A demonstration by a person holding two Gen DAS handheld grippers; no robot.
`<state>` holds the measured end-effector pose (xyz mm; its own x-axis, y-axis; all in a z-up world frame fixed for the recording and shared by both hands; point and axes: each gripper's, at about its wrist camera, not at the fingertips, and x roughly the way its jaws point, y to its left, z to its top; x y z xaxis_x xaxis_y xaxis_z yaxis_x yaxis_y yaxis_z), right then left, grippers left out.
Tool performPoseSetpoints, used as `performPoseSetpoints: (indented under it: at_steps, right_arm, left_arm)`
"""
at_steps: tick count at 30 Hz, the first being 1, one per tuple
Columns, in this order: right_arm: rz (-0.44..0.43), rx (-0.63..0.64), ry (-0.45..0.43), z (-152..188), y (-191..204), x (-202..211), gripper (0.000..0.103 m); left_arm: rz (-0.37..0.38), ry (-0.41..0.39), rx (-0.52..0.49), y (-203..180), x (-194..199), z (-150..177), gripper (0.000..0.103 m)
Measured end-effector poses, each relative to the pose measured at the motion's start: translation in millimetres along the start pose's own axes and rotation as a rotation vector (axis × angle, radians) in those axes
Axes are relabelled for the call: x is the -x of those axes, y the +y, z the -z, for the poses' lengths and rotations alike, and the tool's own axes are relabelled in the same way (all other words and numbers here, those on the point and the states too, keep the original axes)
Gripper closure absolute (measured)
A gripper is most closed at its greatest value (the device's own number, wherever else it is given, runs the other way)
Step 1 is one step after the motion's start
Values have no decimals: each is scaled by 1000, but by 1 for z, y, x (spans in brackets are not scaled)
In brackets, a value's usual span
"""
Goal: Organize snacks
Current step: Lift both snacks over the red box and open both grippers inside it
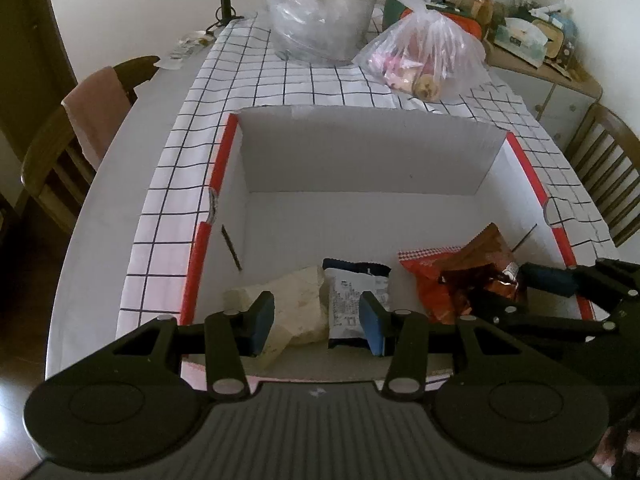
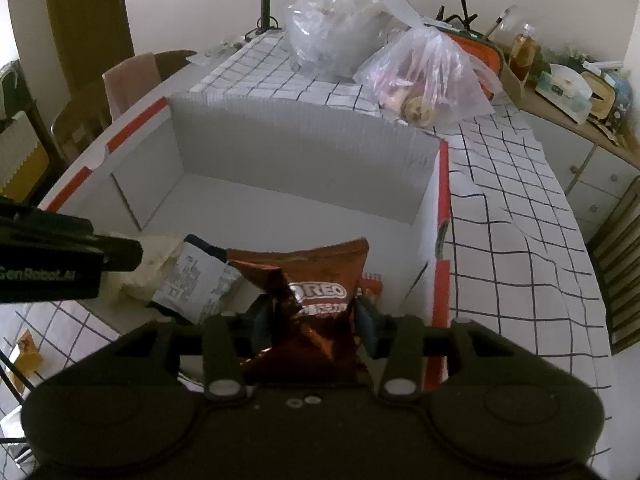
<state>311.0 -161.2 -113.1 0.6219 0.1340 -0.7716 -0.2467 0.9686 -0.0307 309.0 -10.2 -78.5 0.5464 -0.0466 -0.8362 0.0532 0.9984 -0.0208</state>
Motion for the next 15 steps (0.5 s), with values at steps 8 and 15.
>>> performPoseSetpoints:
  at_steps: [8,15]
  right_arm:
    - [-42,-16,-47,-5,-3,29,38]
    - [-66,-21,-85,-6,-1,59,30]
  left_arm:
    - [36,-38,19,9,25,5,52]
    - [57,-87,23,12,54,11,47]
